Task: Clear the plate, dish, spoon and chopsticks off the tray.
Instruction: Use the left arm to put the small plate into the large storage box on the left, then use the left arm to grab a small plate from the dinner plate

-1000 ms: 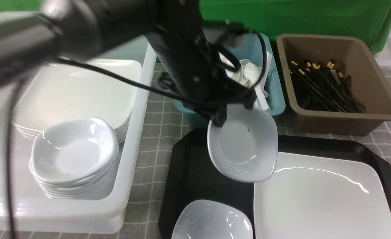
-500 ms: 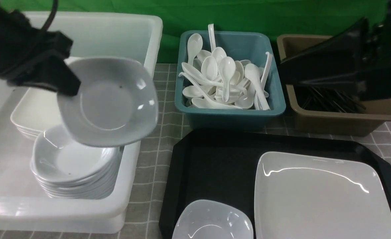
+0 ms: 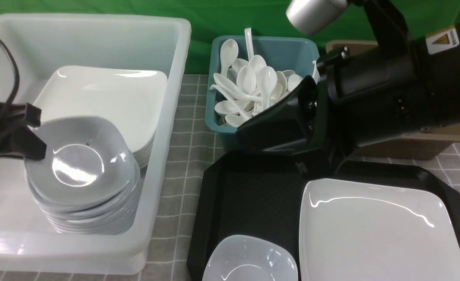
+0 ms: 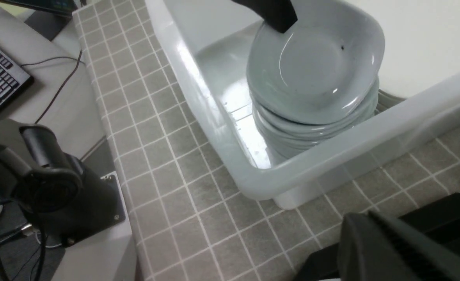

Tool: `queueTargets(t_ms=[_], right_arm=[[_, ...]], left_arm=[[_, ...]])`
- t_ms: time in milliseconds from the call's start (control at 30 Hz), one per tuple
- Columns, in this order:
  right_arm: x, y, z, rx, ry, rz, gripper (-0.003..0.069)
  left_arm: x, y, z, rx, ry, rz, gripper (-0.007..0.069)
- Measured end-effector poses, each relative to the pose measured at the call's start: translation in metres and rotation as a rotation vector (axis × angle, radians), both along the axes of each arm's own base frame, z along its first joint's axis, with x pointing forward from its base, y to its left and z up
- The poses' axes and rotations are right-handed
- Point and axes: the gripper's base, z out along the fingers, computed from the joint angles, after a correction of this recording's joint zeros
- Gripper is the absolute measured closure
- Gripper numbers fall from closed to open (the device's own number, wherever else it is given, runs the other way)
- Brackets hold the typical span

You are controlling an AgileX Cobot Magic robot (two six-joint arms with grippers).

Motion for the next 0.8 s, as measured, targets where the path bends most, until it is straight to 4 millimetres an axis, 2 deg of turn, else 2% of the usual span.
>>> queueTargets(t_ms=[100,167,233,267,300,333,367,433,500,533,567,600,633,667,733,767,800], right_arm=[[0.000,0.001,0.000,0.004,-0.004,-0.002,0.0632],[0.000,0.001,0.001,0.006,-0.007,-0.006,0.0632],[0.000,0.001,0.001,0.006,-0.007,-0.006,0.0632],[0.000,0.001,0.001,0.005,-0.008,-0.006,0.0632],[0.001,0.001,0.001,0.004,-0.010,-0.006,0.0632],[0.001,0.000,0.002,-0.005,-0.023,-0.006,0.0632],[0.001,-0.002,0.004,-0.021,-0.038,-0.009,0.0632],[0.002,-0.007,0.010,-0.073,-0.047,-0.043,0.0632],[0.006,-0.027,0.020,-0.194,-0.059,-0.154,0.0632],[0.008,-0.038,0.024,-0.253,-0.070,-0.222,0.0632],[0.009,-0.041,0.025,-0.268,-0.081,-0.228,0.0632],[0.012,-0.059,0.029,-0.340,-0.091,-0.332,0.0632],[0.013,-0.066,0.030,-0.372,-0.101,-0.367,0.0632],[0.015,-0.083,0.031,-0.430,-0.098,-0.446,0.0632],[0.015,-0.102,0.030,-0.487,-0.065,-0.522,0.0632],[0.015,-0.104,0.030,-0.487,-0.065,-0.528,0.0632],[0.012,-0.113,0.025,-0.522,-0.022,-0.554,0.0632]], left_arm=[[0.003,0.002,0.001,0.024,-0.030,0.011,0.0531],[0.003,0.004,0.000,0.042,-0.033,0.010,0.0408],[0.002,0.003,0.000,0.042,-0.029,0.006,0.0332],[0.002,0.003,0.002,0.039,-0.024,-0.002,0.0267],[0.002,0.003,0.003,0.039,-0.022,-0.003,0.0246],[0.002,0.002,0.007,0.035,-0.018,-0.015,0.0184],[0.002,0.002,0.012,0.032,-0.017,-0.024,0.0155],[0.002,-0.001,0.026,0.030,-0.033,-0.042,0.0136],[0.000,-0.014,0.048,0.032,-0.082,-0.072,0.0178],[-0.001,-0.028,0.062,0.035,-0.116,-0.115,0.0247],[-0.001,-0.028,0.062,0.035,-0.114,-0.116,0.0261],[-0.004,-0.054,0.073,0.039,-0.147,-0.204,0.0386],[-0.005,-0.065,0.078,0.040,-0.160,-0.236,0.0461],[-0.008,-0.094,0.082,0.035,-0.166,-0.322,0.0536],[-0.013,-0.136,0.078,0.041,-0.141,-0.442,0.0593],[-0.011,-0.136,0.077,0.045,-0.136,-0.437,0.0596],[-0.013,-0.165,0.067,0.067,-0.101,-0.519,0.0610]])
